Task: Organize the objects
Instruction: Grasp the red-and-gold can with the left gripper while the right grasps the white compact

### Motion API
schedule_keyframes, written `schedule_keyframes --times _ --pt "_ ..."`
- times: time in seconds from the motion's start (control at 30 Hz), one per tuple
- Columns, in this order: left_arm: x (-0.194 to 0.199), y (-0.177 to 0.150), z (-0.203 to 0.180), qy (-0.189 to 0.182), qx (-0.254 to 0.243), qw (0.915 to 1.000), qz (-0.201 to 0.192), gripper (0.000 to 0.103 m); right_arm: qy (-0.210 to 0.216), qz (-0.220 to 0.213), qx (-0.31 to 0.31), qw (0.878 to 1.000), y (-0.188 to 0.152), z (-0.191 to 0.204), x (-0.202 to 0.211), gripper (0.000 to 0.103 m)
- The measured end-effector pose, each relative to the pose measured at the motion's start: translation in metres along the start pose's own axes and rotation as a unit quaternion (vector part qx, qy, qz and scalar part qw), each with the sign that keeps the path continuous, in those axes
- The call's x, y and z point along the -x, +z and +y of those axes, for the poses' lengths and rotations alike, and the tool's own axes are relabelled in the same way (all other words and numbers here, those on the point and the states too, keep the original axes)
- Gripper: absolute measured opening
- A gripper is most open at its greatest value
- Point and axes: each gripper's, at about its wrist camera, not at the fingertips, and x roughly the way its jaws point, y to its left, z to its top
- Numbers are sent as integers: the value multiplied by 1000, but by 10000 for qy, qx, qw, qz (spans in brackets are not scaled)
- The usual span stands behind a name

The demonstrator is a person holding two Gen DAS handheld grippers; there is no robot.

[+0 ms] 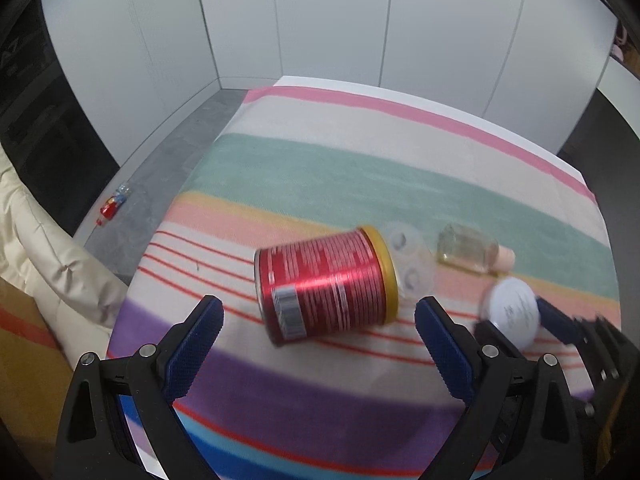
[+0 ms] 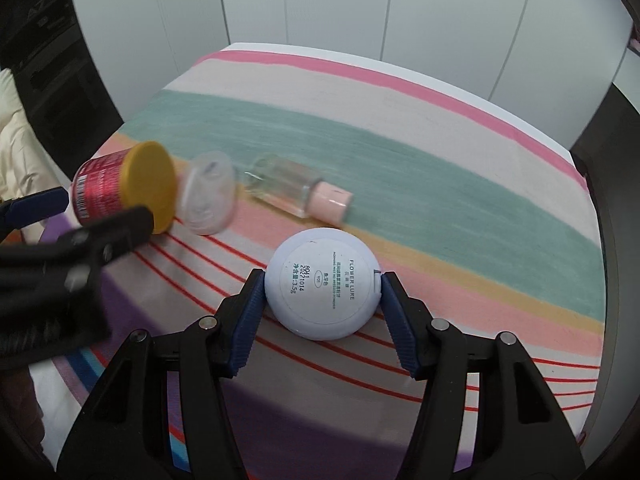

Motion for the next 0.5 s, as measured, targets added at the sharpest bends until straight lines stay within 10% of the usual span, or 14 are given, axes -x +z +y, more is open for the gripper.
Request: schedule_keyframes --times 0.2,0.5 --pt "-10 4 0 -73 152 9996 205 65 49 35 -185 9998 7 -6 9 60" --pt "8 0 -4 -116 114 9992 356 63 119 -54 -349 9993 13 -9 39 60"
